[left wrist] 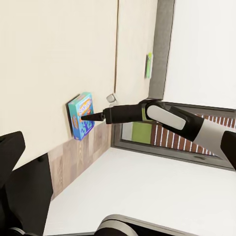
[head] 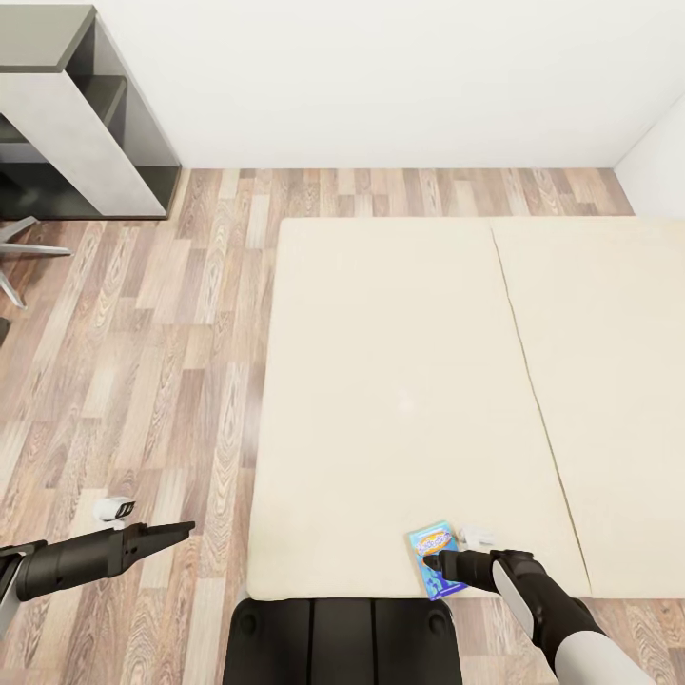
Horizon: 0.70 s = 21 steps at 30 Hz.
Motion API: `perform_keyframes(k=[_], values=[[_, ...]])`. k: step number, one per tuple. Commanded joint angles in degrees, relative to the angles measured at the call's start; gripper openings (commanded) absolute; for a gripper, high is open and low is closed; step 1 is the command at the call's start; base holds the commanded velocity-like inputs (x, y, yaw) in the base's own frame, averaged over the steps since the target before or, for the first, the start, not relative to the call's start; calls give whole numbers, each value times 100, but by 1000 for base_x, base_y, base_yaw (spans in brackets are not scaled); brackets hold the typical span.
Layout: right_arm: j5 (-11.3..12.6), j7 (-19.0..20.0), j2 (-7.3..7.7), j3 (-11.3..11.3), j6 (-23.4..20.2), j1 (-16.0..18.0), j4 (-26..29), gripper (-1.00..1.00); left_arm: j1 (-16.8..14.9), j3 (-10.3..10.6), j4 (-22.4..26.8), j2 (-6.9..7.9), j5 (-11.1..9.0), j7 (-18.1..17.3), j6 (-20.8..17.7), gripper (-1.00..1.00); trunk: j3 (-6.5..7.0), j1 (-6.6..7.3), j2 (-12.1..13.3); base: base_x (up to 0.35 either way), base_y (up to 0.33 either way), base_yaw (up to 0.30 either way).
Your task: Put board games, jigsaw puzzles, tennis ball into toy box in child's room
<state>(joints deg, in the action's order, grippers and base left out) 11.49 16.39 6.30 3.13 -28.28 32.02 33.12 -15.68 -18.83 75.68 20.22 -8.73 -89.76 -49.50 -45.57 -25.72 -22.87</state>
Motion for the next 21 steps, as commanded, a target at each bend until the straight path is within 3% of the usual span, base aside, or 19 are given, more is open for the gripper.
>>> perform_keyframes(k=[1, 21], values=[[-51, -19, -100, -4, -10, -7, 10, 100, -5, 3, -1, 0, 5, -24, -60, 100, -7, -7, -5, 0, 0, 0], [-50, -17, -94, -3, -5, -9, 9, 100, -5, 7, -1, 0, 11, -24, -60, 100, -7, -7, -5, 0, 0, 0]])
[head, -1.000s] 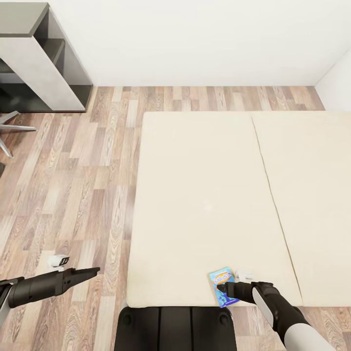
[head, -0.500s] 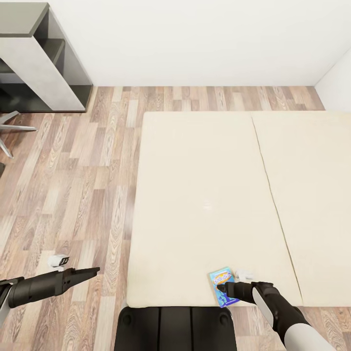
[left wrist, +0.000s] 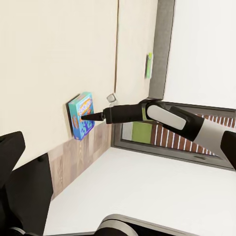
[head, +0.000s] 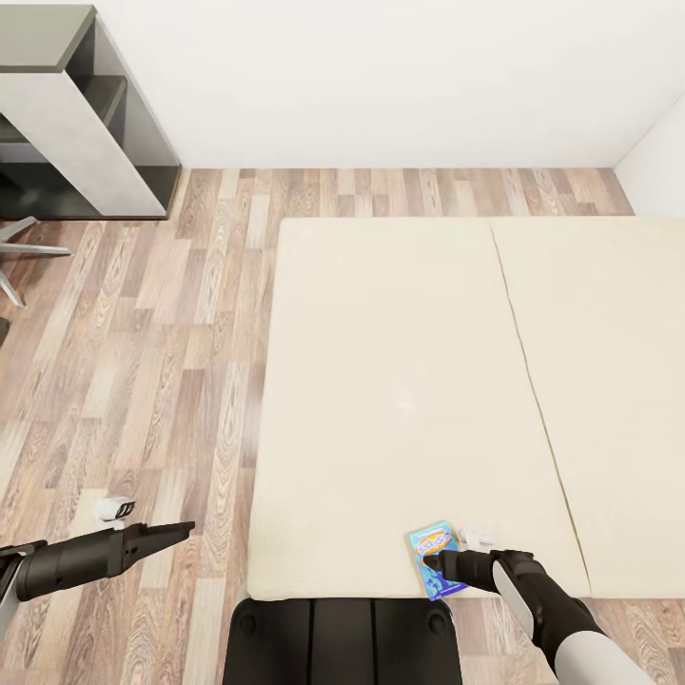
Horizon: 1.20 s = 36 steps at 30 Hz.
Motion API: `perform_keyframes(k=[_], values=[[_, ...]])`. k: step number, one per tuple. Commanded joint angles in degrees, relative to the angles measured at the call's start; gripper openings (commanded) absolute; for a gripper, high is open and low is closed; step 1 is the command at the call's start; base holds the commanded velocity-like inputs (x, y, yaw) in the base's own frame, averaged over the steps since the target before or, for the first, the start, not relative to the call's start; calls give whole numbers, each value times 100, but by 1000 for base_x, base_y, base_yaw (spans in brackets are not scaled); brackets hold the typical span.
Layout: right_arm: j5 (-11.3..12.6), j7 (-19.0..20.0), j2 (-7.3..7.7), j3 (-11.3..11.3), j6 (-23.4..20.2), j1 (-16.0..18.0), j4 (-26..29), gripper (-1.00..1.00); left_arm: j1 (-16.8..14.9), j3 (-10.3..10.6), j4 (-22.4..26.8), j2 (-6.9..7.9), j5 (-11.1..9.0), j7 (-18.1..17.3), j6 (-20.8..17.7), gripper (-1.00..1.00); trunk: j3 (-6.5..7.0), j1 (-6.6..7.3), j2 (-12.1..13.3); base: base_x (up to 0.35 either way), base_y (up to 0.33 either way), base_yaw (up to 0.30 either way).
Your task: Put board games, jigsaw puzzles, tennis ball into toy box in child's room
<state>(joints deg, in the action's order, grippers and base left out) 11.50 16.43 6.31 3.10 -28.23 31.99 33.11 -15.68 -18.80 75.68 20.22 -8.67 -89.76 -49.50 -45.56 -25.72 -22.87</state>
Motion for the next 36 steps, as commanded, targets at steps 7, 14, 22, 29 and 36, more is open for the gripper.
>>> perform_keyframes(k=[7, 14, 22, 29, 36], values=[[-51, -22, -95, 4, -10, -8, 9, 100, -5, 7, -1, 0, 6, -24, -60, 100, -4, -7, -5, 0, 0, 0], [-51, -21, -95, 1, -9, -7, 9, 100, -5, 8, -1, 0, 5, -24, -60, 100, 29, -7, -5, 0, 0, 0], [-51, -20, -95, 0, -7, -8, 11, 100, -5, 8, -1, 0, 6, -24, -60, 100, 41, -7, -5, 0, 0, 0], [-51, -23, -95, 0, -7, -8, 11, 100, -5, 8, -1, -7, 6, -24, -60, 100, 43, -7, -5, 0, 0, 0], [-51, -22, -95, 1, -7, -9, 11, 100, -5, 13, -1, -9, 6, -24, -60, 100, 43, -7, -5, 0, 0, 0]])
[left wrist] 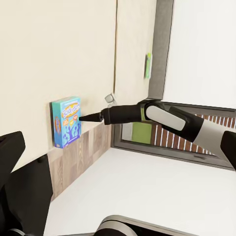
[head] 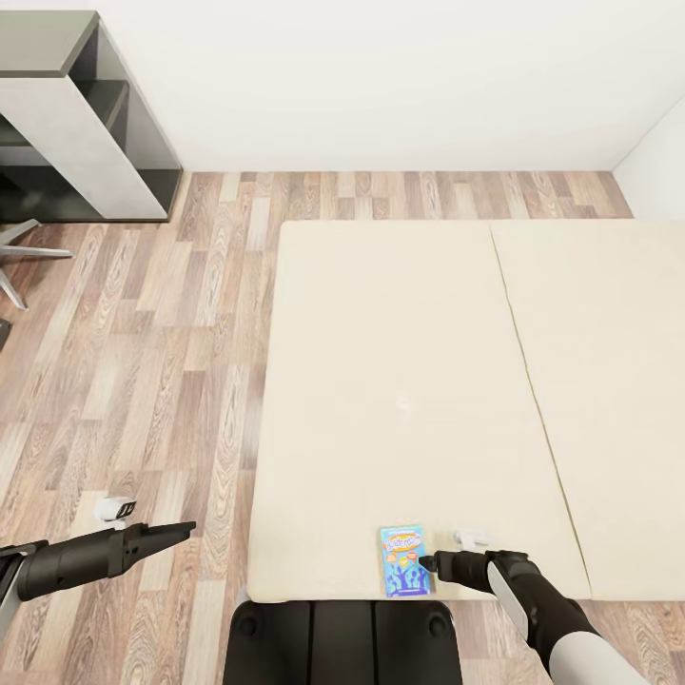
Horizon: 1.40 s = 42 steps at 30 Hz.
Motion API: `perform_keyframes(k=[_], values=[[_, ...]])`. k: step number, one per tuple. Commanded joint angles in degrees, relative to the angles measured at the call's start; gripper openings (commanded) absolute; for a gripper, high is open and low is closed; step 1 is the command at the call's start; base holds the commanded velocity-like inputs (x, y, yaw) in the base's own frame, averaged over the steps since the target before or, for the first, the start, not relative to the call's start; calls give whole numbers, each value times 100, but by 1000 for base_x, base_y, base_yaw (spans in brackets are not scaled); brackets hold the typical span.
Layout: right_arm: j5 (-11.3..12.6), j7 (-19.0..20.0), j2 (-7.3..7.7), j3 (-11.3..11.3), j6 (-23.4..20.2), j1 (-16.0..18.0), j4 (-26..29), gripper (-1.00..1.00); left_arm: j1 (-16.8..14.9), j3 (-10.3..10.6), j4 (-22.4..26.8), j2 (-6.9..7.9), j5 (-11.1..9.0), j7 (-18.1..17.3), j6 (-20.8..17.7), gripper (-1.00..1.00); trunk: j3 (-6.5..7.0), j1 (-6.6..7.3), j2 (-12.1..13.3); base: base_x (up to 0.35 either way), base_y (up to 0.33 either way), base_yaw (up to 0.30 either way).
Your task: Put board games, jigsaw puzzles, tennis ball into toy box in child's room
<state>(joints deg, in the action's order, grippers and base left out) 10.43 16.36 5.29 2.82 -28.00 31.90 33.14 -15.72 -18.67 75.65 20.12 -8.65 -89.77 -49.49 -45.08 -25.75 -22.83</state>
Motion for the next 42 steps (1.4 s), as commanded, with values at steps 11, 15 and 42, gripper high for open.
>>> perform_keyframes(k=[11, 15, 42], values=[[56, -17, 7, 32, -30, 1, 8, 100, -1, 18, 2, 1, 4, -23, -61, 100, -6, -3, -9, 0, 0, 0], [56, -17, 7, 28, -30, 2, 8, 100, -1, 20, 2, 1, 4, -23, -61, 100, -6, -3, -9, 0, 0, 0], [56, -16, -1, 26, -30, 0, 8, 100, -1, 21, 2, -6, 4, -23, -61, 100, -6, -3, -9, 0, 0, 0]])
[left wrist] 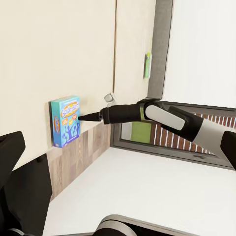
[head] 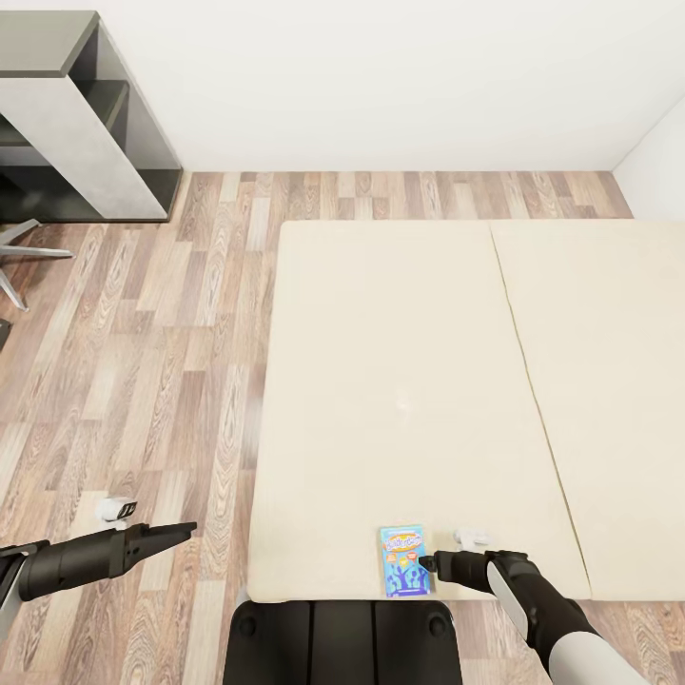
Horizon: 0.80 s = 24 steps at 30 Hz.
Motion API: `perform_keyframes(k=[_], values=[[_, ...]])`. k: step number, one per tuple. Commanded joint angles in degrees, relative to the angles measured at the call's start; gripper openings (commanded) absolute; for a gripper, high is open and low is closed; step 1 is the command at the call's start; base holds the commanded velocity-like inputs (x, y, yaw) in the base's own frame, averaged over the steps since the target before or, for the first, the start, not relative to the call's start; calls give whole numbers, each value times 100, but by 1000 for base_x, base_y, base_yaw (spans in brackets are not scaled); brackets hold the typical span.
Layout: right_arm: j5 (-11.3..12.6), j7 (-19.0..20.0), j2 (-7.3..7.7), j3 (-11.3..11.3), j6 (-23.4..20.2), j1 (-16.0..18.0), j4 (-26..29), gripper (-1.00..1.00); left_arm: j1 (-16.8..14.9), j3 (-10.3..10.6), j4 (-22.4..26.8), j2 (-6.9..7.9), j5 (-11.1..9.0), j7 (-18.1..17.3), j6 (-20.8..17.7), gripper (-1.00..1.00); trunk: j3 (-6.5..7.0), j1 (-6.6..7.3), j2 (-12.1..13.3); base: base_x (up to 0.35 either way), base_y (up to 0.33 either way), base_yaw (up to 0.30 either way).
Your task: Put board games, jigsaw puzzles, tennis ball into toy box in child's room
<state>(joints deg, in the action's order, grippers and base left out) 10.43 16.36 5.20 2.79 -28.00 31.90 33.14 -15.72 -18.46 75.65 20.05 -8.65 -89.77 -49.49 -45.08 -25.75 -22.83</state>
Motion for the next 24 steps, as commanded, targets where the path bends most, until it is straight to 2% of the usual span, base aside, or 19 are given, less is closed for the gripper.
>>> perform_keyframes(k=[1, 24], values=[[55, -16, 7, 29, -30, 1, 8, 100, -1, 0, 2, 1, 4, -23, -61, 100, -6, -3, -9, 0, 0, 0], [55, -15, 7, 29, -30, 2, 8, 100, -1, -5, 1, 8, 4, -23, -61, 100, -6, -3, -9, 0, 0, 0]])
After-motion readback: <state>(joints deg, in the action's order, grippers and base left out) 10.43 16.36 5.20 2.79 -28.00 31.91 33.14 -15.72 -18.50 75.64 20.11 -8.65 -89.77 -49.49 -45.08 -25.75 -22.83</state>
